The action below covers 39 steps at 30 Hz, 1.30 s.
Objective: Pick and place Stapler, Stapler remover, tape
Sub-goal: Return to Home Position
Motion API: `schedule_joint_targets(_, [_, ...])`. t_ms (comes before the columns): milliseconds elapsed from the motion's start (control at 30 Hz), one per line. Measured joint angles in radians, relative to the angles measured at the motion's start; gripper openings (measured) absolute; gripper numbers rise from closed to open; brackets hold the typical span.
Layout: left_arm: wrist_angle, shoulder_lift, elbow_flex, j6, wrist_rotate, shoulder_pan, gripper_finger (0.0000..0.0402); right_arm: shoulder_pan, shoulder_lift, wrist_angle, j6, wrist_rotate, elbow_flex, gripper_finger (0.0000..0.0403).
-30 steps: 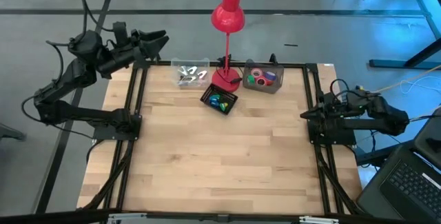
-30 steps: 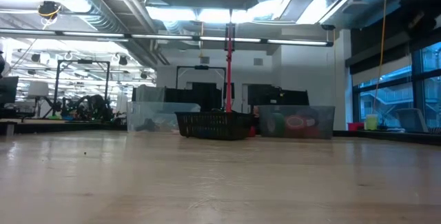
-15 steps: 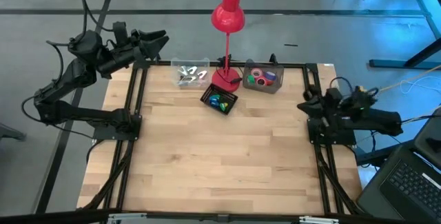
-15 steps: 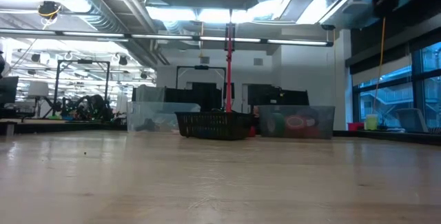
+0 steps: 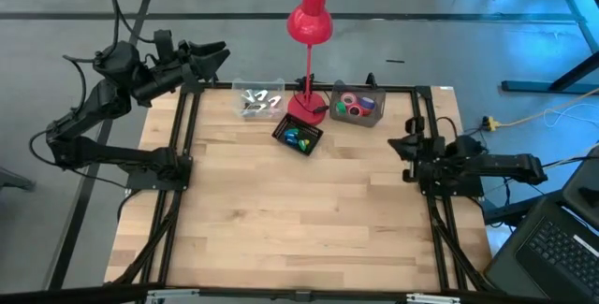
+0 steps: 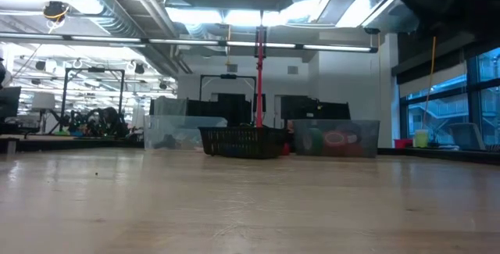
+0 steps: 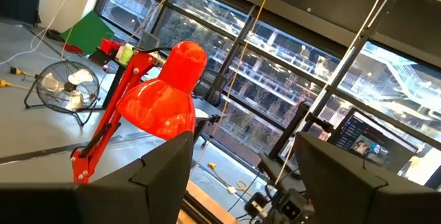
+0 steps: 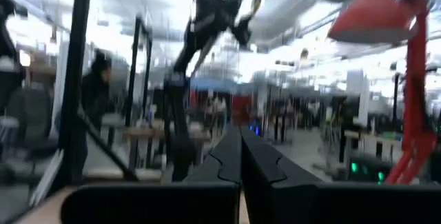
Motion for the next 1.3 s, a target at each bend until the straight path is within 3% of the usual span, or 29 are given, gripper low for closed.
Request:
schedule_joint_targets(500, [-0.001,0.000,0.000,0.000,0.000,0.000,0.0251,0.000,0.000,-0.406,0.053,-0.027,0.000,0.0015])
schedule_joint_targets(1300, [-0.002,0.000,0.000,0.014,0.000,0.000,0.0251,0.000,0.002,-0.405,0.048,-0.027,0.000,0.0021])
